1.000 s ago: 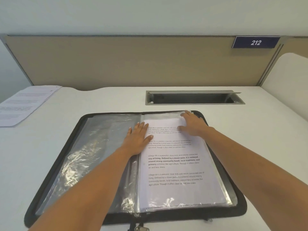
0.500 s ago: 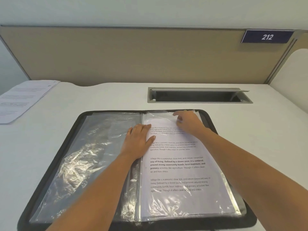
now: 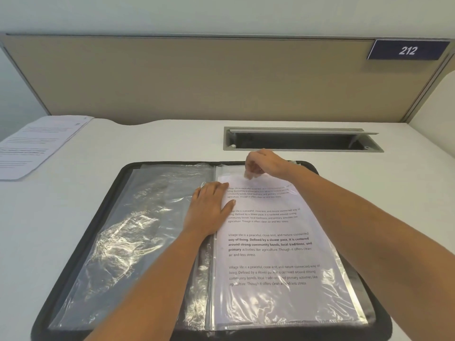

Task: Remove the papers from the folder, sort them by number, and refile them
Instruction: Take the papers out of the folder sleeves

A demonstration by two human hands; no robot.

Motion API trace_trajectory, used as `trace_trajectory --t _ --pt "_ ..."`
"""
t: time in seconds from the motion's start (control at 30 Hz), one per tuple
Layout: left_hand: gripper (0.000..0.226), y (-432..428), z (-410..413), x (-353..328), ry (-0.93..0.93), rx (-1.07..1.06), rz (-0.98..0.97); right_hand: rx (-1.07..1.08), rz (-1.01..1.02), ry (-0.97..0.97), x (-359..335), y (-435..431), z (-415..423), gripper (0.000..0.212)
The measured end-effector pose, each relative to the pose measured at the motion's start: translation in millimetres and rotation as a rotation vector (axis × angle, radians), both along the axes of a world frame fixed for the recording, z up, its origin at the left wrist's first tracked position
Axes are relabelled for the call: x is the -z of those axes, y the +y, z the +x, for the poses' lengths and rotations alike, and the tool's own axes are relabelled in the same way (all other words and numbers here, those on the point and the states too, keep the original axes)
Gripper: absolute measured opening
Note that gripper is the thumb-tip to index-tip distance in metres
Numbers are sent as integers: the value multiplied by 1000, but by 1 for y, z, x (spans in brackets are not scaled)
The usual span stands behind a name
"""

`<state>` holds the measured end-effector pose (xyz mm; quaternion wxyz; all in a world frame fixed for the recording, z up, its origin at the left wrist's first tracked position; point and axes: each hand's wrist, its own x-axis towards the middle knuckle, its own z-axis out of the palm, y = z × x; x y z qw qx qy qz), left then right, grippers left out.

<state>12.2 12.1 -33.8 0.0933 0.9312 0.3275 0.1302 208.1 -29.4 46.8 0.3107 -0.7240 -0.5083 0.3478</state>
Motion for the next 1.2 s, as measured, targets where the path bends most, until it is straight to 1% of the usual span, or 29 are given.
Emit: trace_trajectory --t 0.07,0.1,0.13,0.23,0.3,0.4,0.47,0.57,0.63,0.7,0.73,0.8,0.87,0.93,1.03,1.1,1.2 --pt "72 -1 0 0 -4 -1 -11 26 -100 -39 -1 5 2 25" --pt "64 -1 1 0 -10 0 -15 28 -153 -90 0 7 4 21" --pt "62 -1 0 1 -16 -2 -17 29 -197 -144 0 9 6 20" --pt "80 -2 -1 -1 -19 -5 -15 22 -288 -323 1 15 13 25" --pt "83 -2 -1 0 -32 -7 -16 14 -333 -424 1 18 15 29" --pt "73 -1 0 1 -43 -14 -14 10 -366 -457 -1 21 17 21" --pt "75 -1 0 0 -49 -13 -11 -28 -396 -478 -3 22 18 16" --pt "78 -2 -1 0 -68 -5 -20 -108 -457 -497 -8 25 20 19" --pt "69 -1 0 1 -78 -6 -29 -139 -466 -538 -7 27 21 15" --pt "54 0 0 2 -75 -10 -35 -143 -438 -581 -5 30 22 9" --pt "51 0 0 3 -73 -9 -35 -141 -417 -595 -3 31 22 11" --pt "54 1 -1 3 -70 0 -46 -112 -368 -607 -2 33 25 14" --pt "65 0 -1 3 -80 9 -65 -46 -325 -644 -1 35 30 10" --pt "68 0 -1 2 -81 11 -85 50 -282 -680 -1 37 34 7" --pt "63 0 0 2 -59 12 -97 186 -157 -718 0 39 39 3" --pt "59 0 0 2 -47 12 -99 264 -49 -728 -1 41 43 6" --pt "61 0 0 1 -42 9 -103 296 116 -634 -2 41 48 10"
